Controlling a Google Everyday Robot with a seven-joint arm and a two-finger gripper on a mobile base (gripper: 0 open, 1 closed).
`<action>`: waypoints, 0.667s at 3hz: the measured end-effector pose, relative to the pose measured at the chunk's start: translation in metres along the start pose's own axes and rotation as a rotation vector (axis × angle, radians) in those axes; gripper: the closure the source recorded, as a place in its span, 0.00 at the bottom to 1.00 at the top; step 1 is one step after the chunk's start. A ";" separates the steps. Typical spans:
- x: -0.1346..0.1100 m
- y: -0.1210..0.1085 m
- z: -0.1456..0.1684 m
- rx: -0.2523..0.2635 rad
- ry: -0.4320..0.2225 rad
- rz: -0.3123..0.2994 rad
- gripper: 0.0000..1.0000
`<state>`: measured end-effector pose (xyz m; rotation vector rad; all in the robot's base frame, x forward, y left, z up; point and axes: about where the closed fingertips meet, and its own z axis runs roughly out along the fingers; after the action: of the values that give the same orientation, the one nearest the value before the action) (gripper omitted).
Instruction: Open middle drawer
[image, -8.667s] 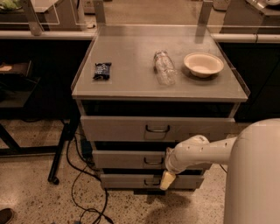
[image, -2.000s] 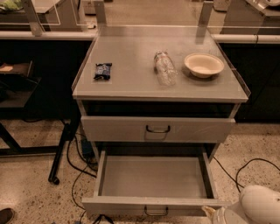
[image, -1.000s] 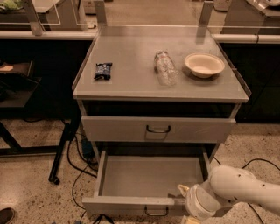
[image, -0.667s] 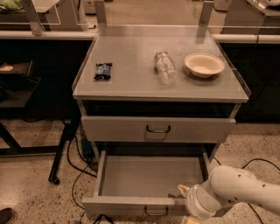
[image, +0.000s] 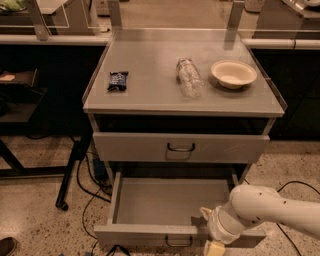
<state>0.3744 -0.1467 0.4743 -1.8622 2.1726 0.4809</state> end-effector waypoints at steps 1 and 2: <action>0.006 -0.013 0.017 -0.010 0.027 -0.008 0.00; 0.022 -0.008 0.041 -0.045 0.062 0.010 0.00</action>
Offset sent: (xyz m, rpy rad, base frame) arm -0.0087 -0.0121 -0.0837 -0.0949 0.1144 0.0092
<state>0.3779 -0.1513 0.4275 -1.9148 2.2291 0.4839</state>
